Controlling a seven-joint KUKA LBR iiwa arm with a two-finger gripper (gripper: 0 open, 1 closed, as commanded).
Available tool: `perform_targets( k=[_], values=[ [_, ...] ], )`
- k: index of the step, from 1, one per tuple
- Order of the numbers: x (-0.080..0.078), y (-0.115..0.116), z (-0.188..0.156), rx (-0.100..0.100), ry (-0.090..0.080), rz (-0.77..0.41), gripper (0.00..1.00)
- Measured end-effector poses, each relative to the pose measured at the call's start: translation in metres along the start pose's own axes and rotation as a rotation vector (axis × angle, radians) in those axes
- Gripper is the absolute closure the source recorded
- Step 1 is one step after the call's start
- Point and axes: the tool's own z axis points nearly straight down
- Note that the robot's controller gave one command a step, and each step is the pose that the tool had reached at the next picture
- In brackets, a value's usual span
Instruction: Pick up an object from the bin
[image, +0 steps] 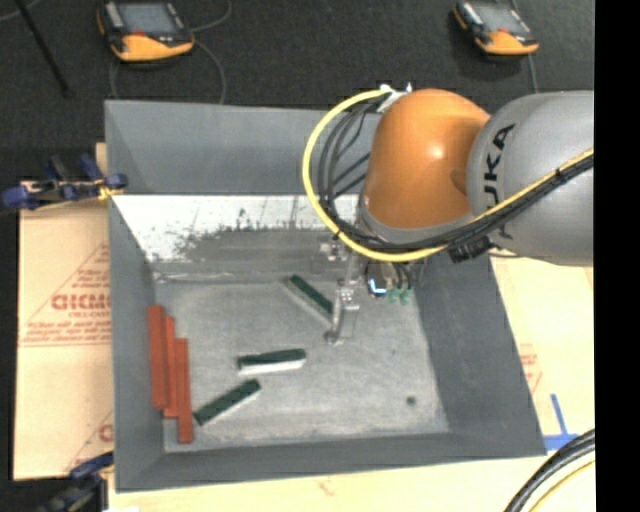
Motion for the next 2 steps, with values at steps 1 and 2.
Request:
perform_targets(
  k=[1, 2],
  values=[
    [0.016, 0.084, 0.099, 0.002, 0.007, -0.141, 0.00],
    [0.051, 0.048, 0.154, 0.004, 0.007, -0.412, 0.00]
  ],
)
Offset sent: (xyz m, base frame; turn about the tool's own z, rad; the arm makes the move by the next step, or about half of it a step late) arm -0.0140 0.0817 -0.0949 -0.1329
